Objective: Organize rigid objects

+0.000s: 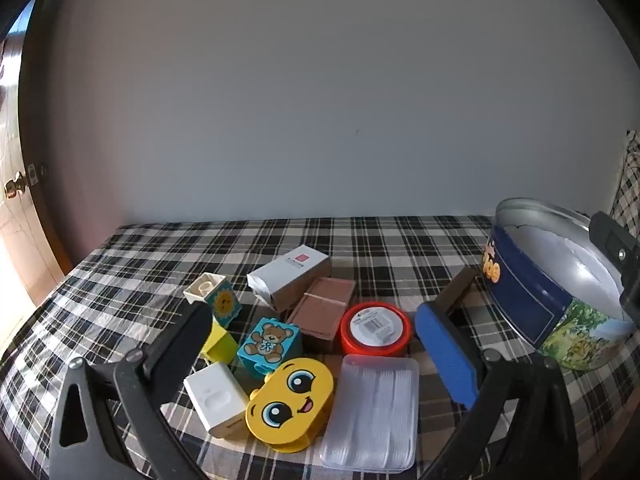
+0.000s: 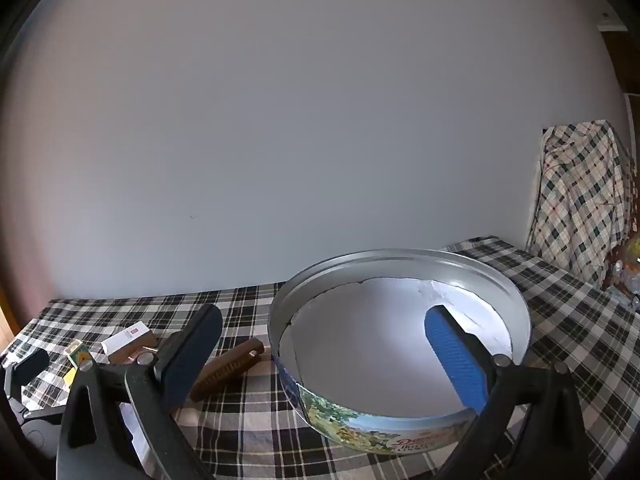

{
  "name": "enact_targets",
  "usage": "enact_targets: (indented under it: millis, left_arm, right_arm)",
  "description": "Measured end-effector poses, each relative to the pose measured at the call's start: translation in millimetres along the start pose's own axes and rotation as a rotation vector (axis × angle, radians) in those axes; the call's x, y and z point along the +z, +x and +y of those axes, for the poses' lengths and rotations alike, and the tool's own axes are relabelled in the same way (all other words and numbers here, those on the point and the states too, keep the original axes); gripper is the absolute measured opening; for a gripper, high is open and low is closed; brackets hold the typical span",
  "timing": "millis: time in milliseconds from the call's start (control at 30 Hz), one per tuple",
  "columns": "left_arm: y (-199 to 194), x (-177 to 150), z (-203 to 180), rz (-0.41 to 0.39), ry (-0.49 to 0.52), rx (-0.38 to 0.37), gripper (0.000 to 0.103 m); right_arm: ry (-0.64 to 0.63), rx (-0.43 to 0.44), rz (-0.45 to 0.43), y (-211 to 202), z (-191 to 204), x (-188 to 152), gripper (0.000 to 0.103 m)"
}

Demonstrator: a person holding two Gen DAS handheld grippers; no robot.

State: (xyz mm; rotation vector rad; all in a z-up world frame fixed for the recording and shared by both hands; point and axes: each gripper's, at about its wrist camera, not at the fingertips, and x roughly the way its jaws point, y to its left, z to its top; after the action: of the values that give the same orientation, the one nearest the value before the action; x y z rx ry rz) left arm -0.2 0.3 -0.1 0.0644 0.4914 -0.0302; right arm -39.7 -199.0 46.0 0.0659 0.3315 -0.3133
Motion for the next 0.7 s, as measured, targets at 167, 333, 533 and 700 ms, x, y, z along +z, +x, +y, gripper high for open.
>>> enact_targets:
  millis: [167,333,533,700]
  left_arm:
    - [1,0,0,0.017,-0.01,-0.006,0.103]
    - [0,0,-1,0.015,-0.013,-0.001,0.103]
    - [0,0,-1,0.015,-0.012,-0.001,0.103]
    - [0,0,-1,0.017,-0.012,0.0,0.103]
  right_arm:
    - [-0.011,-0.002,-0.016,4,-4,2,0.102]
    - [-0.037,-0.01,0.004,7,6,2,0.102]
    - [-0.03,-0.011,0.004,4,2,1,0.102]
    - [-0.033,-0.014,0.004,4,4,1,0.102]
